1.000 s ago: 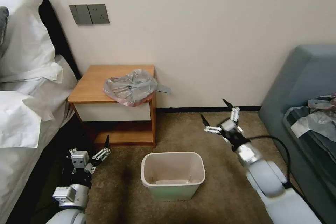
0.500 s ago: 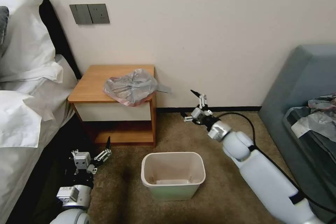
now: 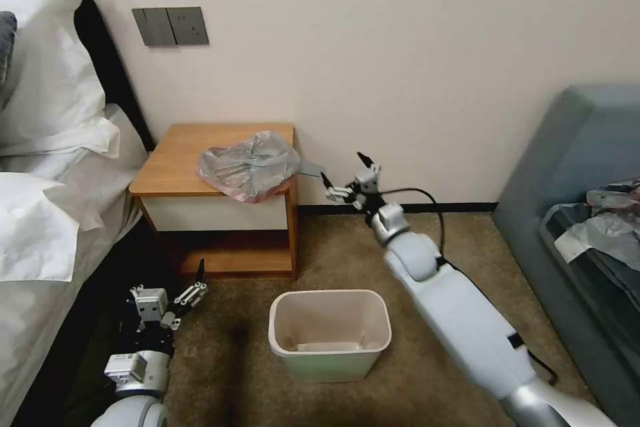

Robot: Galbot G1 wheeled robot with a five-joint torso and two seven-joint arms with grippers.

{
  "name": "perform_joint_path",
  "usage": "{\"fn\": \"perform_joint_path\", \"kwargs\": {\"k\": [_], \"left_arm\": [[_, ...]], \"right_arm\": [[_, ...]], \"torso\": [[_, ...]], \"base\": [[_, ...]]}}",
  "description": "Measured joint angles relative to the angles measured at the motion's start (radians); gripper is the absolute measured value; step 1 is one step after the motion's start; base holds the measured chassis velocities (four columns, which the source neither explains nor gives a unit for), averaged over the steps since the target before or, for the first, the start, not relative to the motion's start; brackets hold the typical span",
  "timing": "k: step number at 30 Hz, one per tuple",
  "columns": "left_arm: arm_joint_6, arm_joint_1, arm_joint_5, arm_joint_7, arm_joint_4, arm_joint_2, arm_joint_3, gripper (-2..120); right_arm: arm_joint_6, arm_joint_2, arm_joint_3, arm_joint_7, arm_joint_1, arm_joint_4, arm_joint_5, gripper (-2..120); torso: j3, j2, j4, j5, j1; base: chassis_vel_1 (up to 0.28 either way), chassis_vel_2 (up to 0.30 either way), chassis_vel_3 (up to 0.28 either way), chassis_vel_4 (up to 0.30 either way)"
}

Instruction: Pick up the garbage bag from the table and place it over the trash can.

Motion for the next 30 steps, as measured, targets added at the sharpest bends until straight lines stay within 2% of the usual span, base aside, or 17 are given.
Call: {"fn": "perform_joint_path", "kwargs": {"k": [1,4,5,7,13,18,26,30], "left_arm": [[0.000,0.000,0.000,0.000,0.000,0.000,0.000,100],[0.000,0.006,0.007,-0.004,0.002,-0.006,0.000,100],[0.000,0.006,0.007,-0.004,0.002,-0.006,0.000,100],[0.000,0.012,0.010,-0.007,0.002,-0.008,-0.002,100],[-0.001,0.024,0.013,-0.011,-0.005,-0.008,-0.010,100],[-0.003,0.030,0.020,-0.017,-0.006,-0.011,-0.011,100],[-0.003,0.030,0.022,-0.027,-0.005,-0.008,-0.020,100],[-0.003,0.031,0.023,-0.028,-0.005,-0.011,-0.021,100]], "right_arm": [[0.000,0.000,0.000,0.000,0.000,0.000,0.000,100],[-0.025,0.079,-0.010,0.099,0.005,0.004,0.226,100],[-0.025,0.079,-0.010,0.099,0.005,0.004,0.226,100],[-0.027,0.137,0.007,0.158,-0.002,0.014,0.330,100],[-0.037,0.223,0.082,0.237,-0.037,0.034,0.412,100],[-0.050,0.310,0.191,0.277,-0.103,0.075,0.473,100],[-0.100,0.317,0.272,0.322,-0.119,0.052,0.555,100],[-0.133,0.316,0.278,0.327,-0.119,0.042,0.575,100]], "torso": [[0.000,0.000,0.0000,0.0000,0.000],[0.000,0.000,0.0000,-0.0001,0.000],[0.000,0.000,0.0000,-0.0001,0.000],[0.000,0.000,0.0001,-0.0002,0.000],[0.000,0.000,0.0001,-0.0002,0.000],[0.000,0.000,-0.0002,0.0003,0.000],[0.000,0.000,-0.0002,0.0004,0.000],[0.000,0.000,-0.0001,0.0004,0.000]], "base": [[0.000,0.000,0.000,0.000],[0.000,0.000,0.000,0.000],[0.000,0.000,0.000,0.000],[0.000,0.000,0.000,0.000],[0.000,0.000,0.000,0.000],[0.000,0.000,0.000,0.000],[0.000,0.000,0.000,0.000],[0.000,0.000,0.000,0.000]]}}
